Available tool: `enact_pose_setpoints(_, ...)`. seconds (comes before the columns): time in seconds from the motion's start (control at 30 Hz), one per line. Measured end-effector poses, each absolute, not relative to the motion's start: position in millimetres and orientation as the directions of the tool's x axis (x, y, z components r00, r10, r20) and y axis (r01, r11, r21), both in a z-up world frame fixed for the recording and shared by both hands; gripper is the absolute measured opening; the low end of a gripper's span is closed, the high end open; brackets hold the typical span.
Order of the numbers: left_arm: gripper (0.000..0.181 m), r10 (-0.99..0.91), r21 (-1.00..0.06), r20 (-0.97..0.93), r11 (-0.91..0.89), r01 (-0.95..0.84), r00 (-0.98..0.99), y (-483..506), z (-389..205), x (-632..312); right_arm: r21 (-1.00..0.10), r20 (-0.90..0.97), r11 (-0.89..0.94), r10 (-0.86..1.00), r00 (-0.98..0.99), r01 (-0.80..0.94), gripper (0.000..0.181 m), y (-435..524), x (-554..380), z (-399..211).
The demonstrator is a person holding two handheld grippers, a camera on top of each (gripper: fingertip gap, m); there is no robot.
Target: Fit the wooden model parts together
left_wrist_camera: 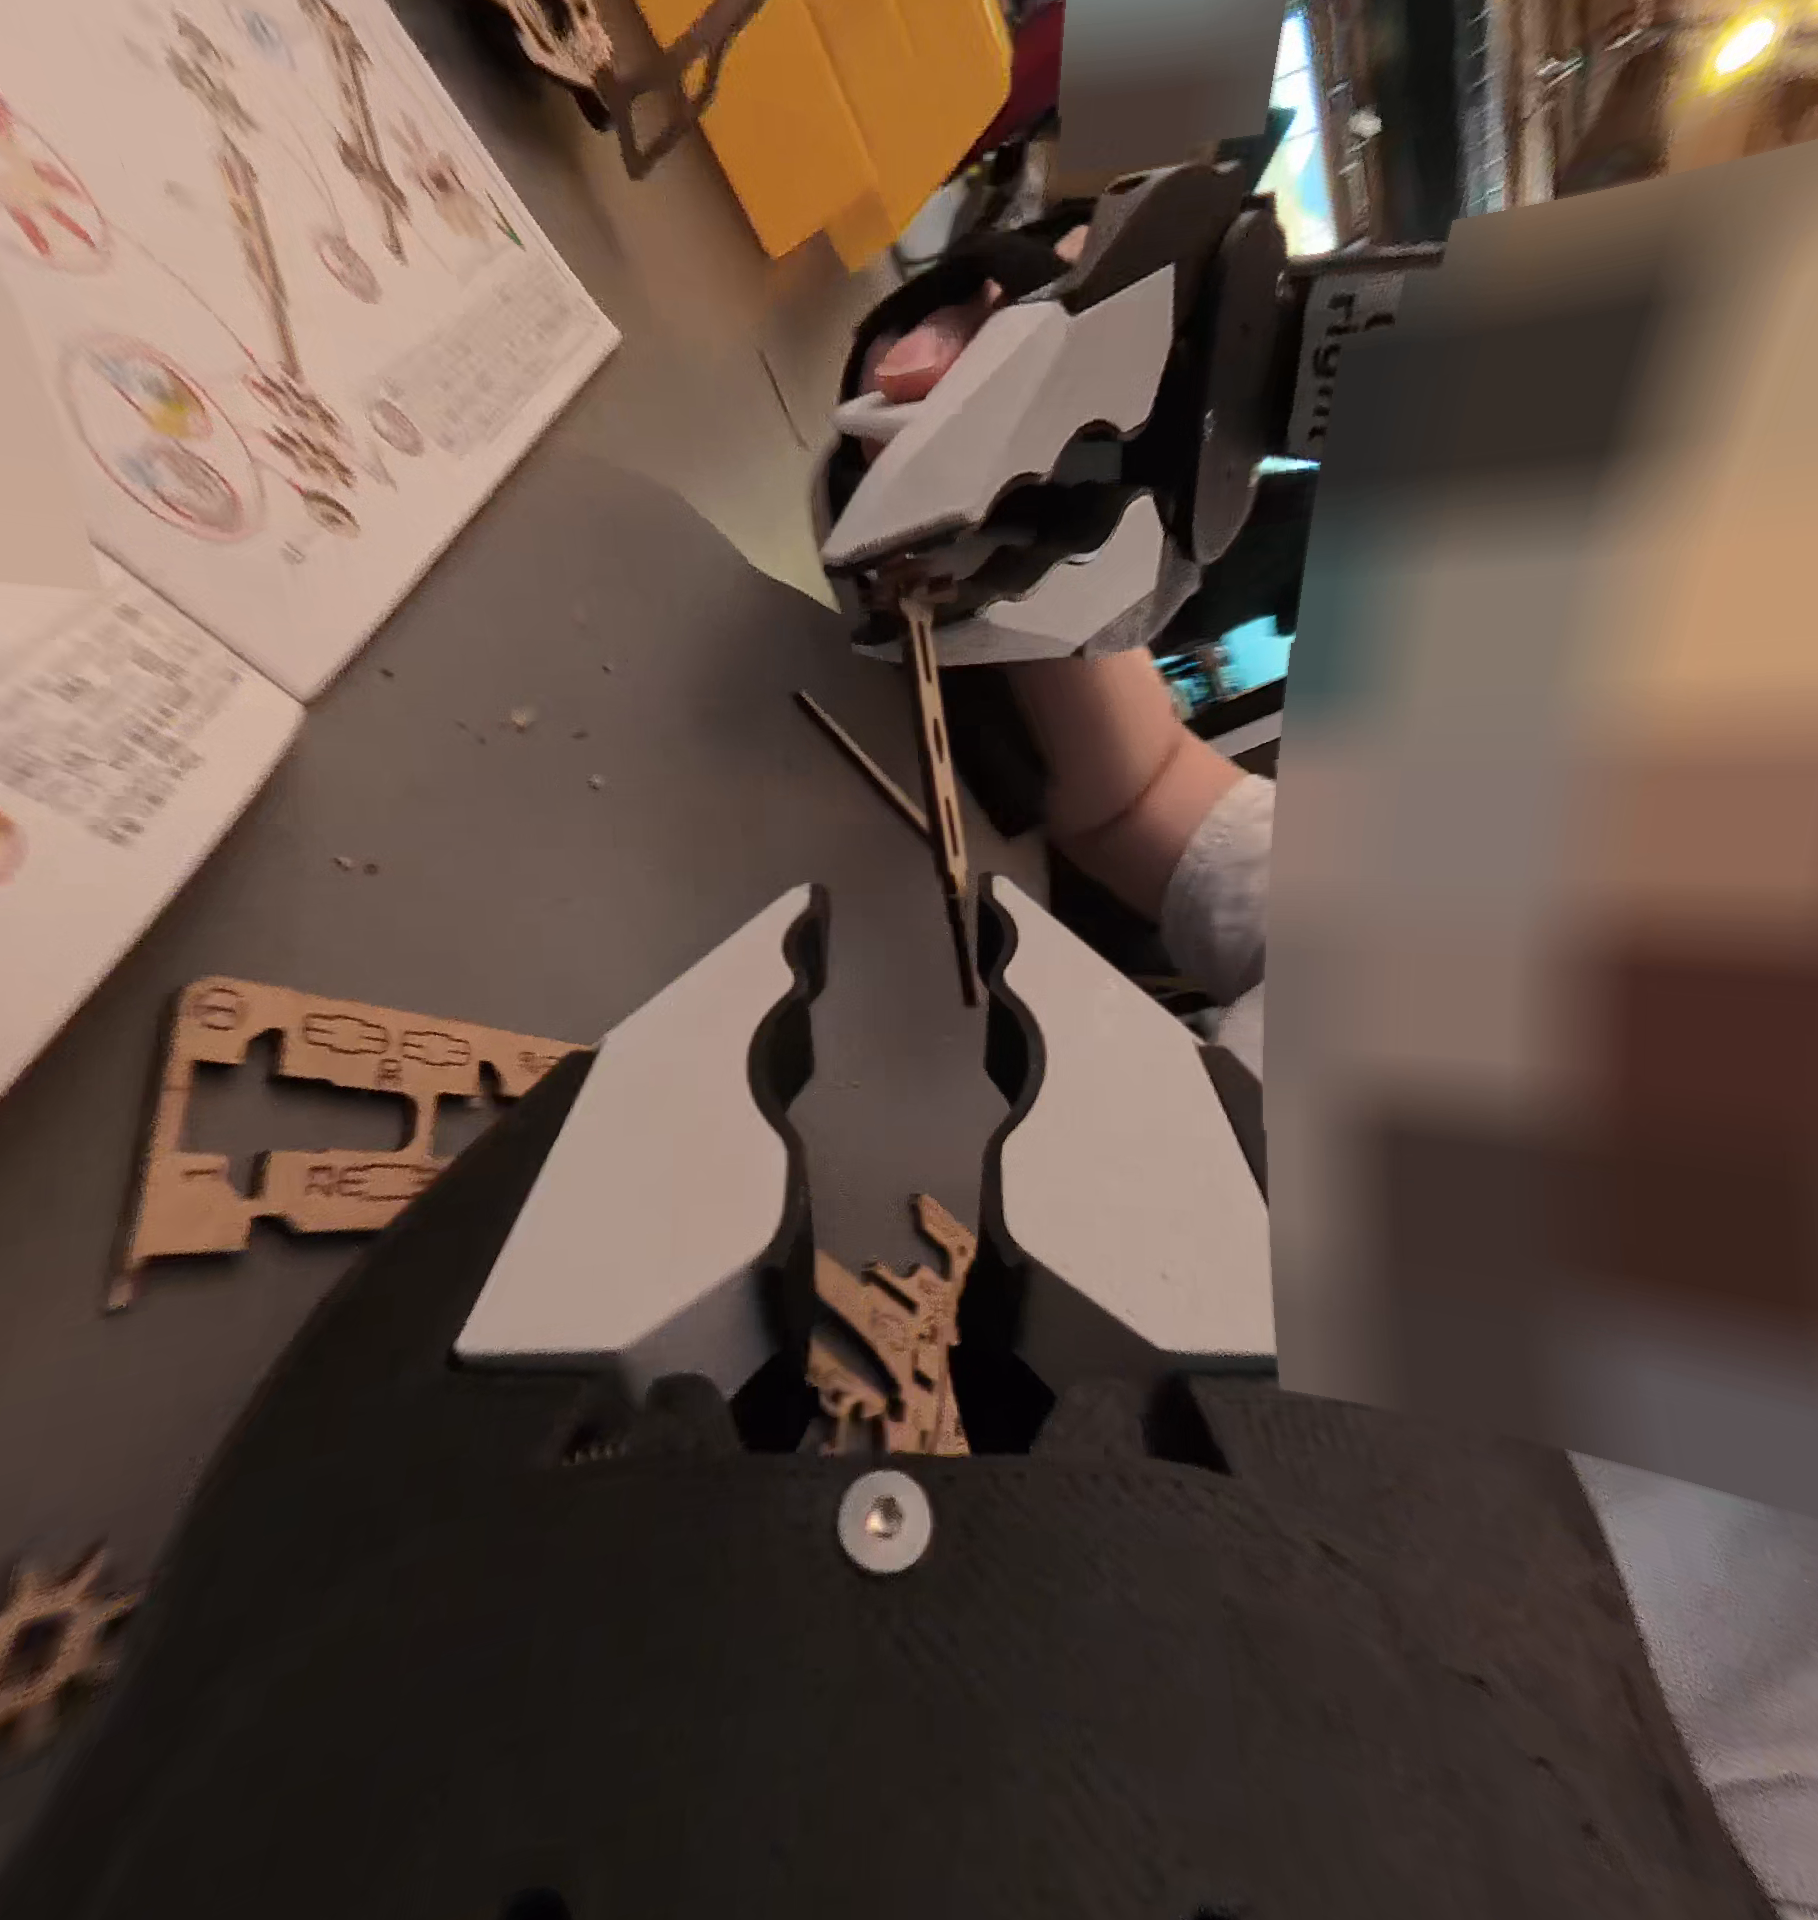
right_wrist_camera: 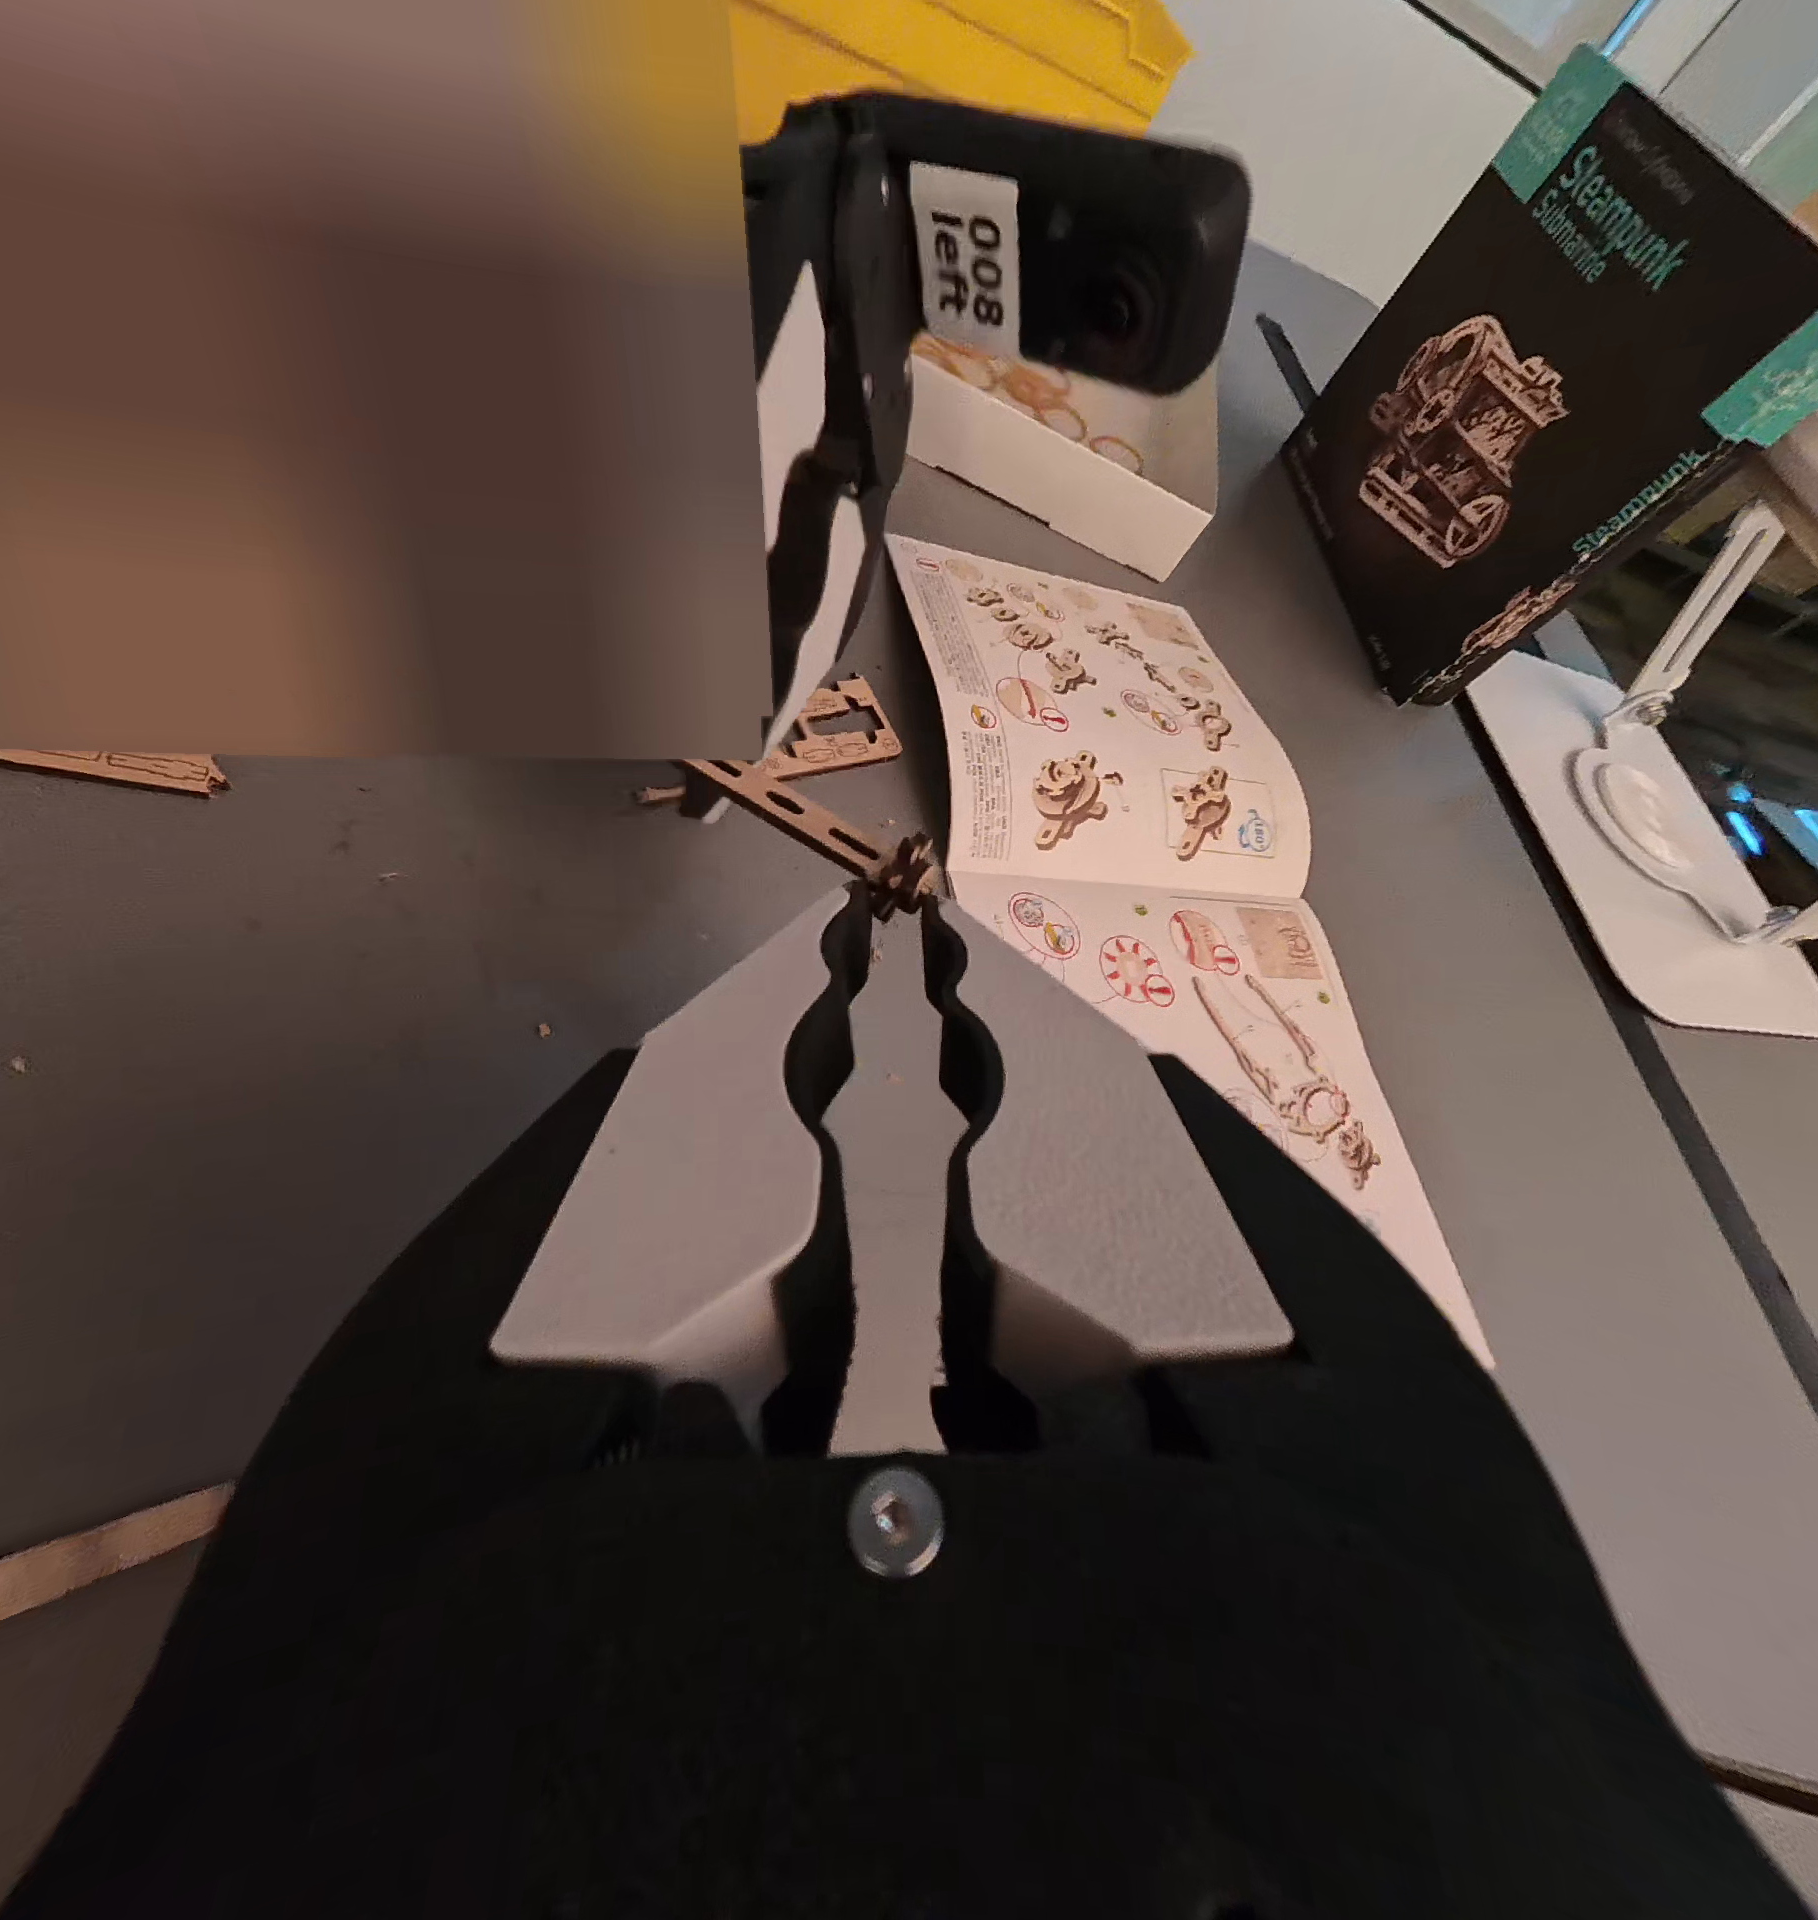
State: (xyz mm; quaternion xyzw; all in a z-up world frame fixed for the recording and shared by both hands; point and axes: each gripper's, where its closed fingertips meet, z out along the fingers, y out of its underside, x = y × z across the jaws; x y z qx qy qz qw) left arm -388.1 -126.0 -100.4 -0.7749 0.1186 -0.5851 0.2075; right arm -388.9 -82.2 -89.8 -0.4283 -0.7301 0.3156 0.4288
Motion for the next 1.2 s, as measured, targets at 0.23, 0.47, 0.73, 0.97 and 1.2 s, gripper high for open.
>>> enact_pose_setpoints(0.23, 0.032, -0.717, -0.823, 0.382, -0.551, -0.139, 0.583, -102.9, -73.0, -447.2, -0.869, 0.228, 0.294, 0.952, -0.204, 0.399, 0.007, -60.8, -384.7, -93.0)
enact_pose_setpoints(0.47, 0.036, -0.772, -0.761, -0.201, -0.265, -0.593, 0.603, -115.9, -88.3, -509.8, -0.930, 0.089, 0.127, 0.988, -0.122, 0.345, 0.006, -43.9, -381.8, -77.9)
enact_pose_setpoints(0.73, 0.034, -0.797, -0.637, -0.106, -0.404, -0.656, 0.594, -122.6, -133.1, -514.3, -0.949, 0.073, 0.093, 0.994, -0.078, 0.300, 0.007, -35.1, -379.7, -68.2)
enact_pose_setpoints(0.97, 0.032, -0.816, -0.580, -0.139, -0.393, -0.714, 0.562, -126.5, -142.3, -505.1, -0.960, 0.077, 0.082, 0.997, -0.030, 0.267, 0.007, -26.1, -377.4, -61.0)
enact_pose_setpoints(1.2, 0.027, -0.810, -0.564, -0.134, -0.411, -0.716, 0.570, -125.9, -146.8, -510.3, -0.972, 0.056, 0.056, 0.998, -0.003, 0.229, 0.007, -20.1, -375.0, -53.9)
